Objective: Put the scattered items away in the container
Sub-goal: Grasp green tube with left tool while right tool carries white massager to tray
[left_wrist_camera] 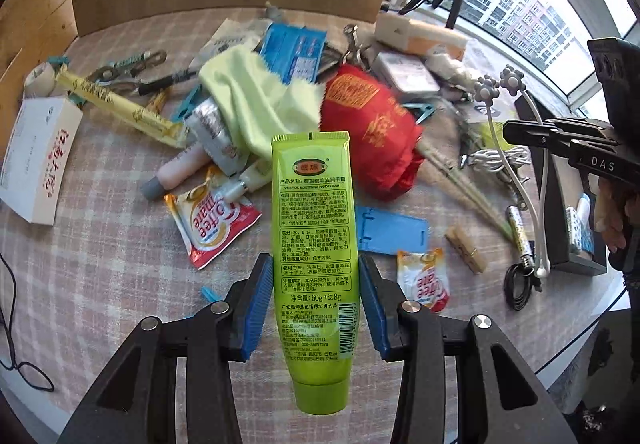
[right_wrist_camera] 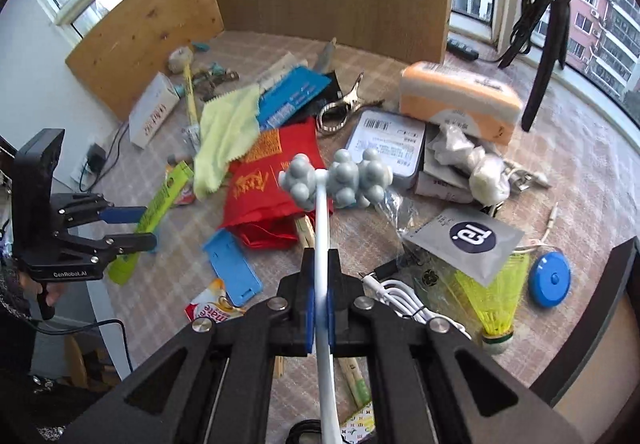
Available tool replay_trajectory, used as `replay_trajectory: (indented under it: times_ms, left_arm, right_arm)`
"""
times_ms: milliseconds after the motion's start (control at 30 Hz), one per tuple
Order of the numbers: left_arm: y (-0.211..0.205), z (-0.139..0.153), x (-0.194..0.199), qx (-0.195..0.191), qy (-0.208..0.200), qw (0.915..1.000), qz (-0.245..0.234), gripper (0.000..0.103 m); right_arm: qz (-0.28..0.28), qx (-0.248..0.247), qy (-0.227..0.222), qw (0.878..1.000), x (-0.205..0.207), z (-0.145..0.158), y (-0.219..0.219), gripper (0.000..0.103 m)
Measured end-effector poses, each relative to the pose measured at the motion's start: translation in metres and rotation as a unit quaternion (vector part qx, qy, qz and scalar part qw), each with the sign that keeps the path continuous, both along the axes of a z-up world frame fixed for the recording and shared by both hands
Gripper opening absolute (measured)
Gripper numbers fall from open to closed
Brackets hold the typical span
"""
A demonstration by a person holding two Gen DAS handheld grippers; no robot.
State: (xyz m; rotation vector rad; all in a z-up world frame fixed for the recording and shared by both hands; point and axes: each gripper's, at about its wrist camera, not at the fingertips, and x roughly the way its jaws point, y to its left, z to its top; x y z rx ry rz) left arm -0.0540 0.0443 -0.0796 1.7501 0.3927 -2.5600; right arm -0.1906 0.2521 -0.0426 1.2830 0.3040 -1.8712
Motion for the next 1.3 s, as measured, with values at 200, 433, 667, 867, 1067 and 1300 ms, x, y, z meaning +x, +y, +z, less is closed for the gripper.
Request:
replay_trajectory:
  times_ms: [200, 433, 667, 867, 1067, 1300]
  left_arm:
    - [0.021, 0.027, -0.006, -0.001, 0.030, 0.9993, -0.022, 0.040]
    - [0.071, 0.046, -0.035, 0.006, 0.056, 0.9959, -0.070, 0.040]
    - [0.147, 0.064, -0.076, 0.024, 0.084, 0.9871, -0.134, 0.040]
    - [0.225, 0.075, -0.110, 0.039, 0.106, 0.9757, -0.188, 0.040]
    - [0.312, 0.074, -0.136, 0.031, 0.111, 0.9624, -0.246, 0.040]
    - [0.395, 0.063, -0.145, -0.002, 0.097, 0.9505, -0.295, 0.045]
  right_arm:
    - [-0.024, -0.032, 0.009, 0.999, 0.008, 0.029, 0.021, 0.004]
    - [-0.093, -0.047, 0.032, 0.994, 0.003, 0.064, 0.083, 0.004]
    - [-0.202, -0.034, 0.059, 0.977, -0.009, 0.086, 0.186, 0.004]
    - [-0.297, -0.015, 0.065, 0.952, -0.017, 0.087, 0.279, 0.004]
    - [-0.370, 0.007, 0.060, 0.927, -0.023, 0.076, 0.355, 0.004]
    - [-0.413, 0.032, 0.059, 0.908, -0.026, 0.059, 0.403, 0.015]
